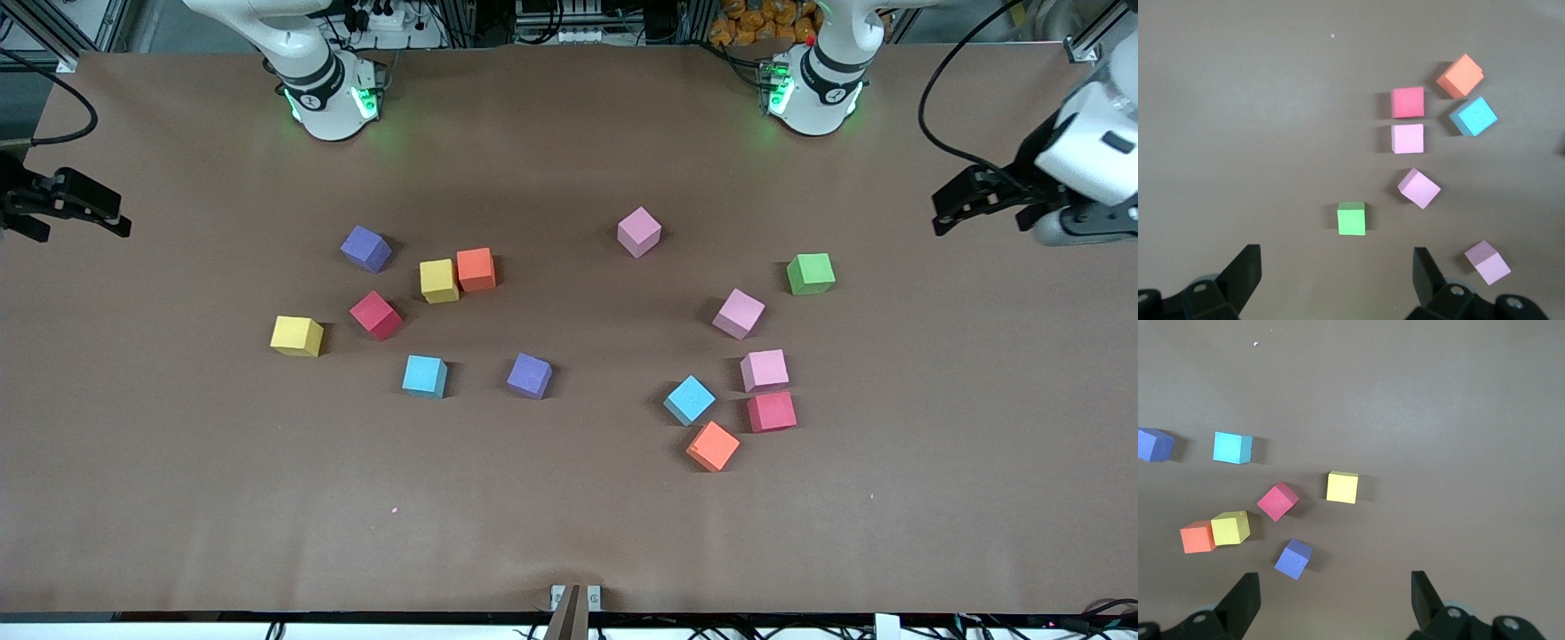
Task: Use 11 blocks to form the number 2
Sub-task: 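Reach the left gripper to the pink cube while the right gripper reaches the yellow cube, then grasp the pink cube with the left gripper while the right gripper grasps the yellow cube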
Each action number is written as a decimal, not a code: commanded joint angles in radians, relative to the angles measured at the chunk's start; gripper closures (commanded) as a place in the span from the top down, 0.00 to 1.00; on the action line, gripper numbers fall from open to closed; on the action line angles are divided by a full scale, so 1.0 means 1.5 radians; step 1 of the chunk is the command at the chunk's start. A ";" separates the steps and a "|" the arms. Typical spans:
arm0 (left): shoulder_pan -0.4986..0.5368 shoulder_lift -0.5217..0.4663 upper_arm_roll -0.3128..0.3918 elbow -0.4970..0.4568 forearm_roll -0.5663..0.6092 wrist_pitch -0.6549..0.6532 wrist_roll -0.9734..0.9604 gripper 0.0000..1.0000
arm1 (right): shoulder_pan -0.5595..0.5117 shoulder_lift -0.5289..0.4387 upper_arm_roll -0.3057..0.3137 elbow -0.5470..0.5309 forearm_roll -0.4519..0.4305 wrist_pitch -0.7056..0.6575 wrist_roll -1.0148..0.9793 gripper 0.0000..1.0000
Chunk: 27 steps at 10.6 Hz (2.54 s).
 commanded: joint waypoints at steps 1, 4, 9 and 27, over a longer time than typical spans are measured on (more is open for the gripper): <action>-0.007 0.015 -0.039 -0.020 0.009 0.001 0.003 1.00 | 0.000 -0.001 0.001 0.000 0.010 -0.005 -0.006 1.00; -0.007 0.010 -0.106 -0.130 0.004 0.060 -0.075 1.00 | 0.002 0.009 0.001 0.001 0.010 0.000 -0.005 1.00; -0.036 0.018 -0.264 -0.372 -0.079 0.333 -0.384 1.00 | 0.041 0.071 0.003 0.006 0.010 0.037 0.000 1.00; -0.143 0.250 -0.279 -0.518 -0.062 0.674 -0.779 1.00 | 0.366 0.202 0.003 -0.248 0.086 0.303 0.050 1.00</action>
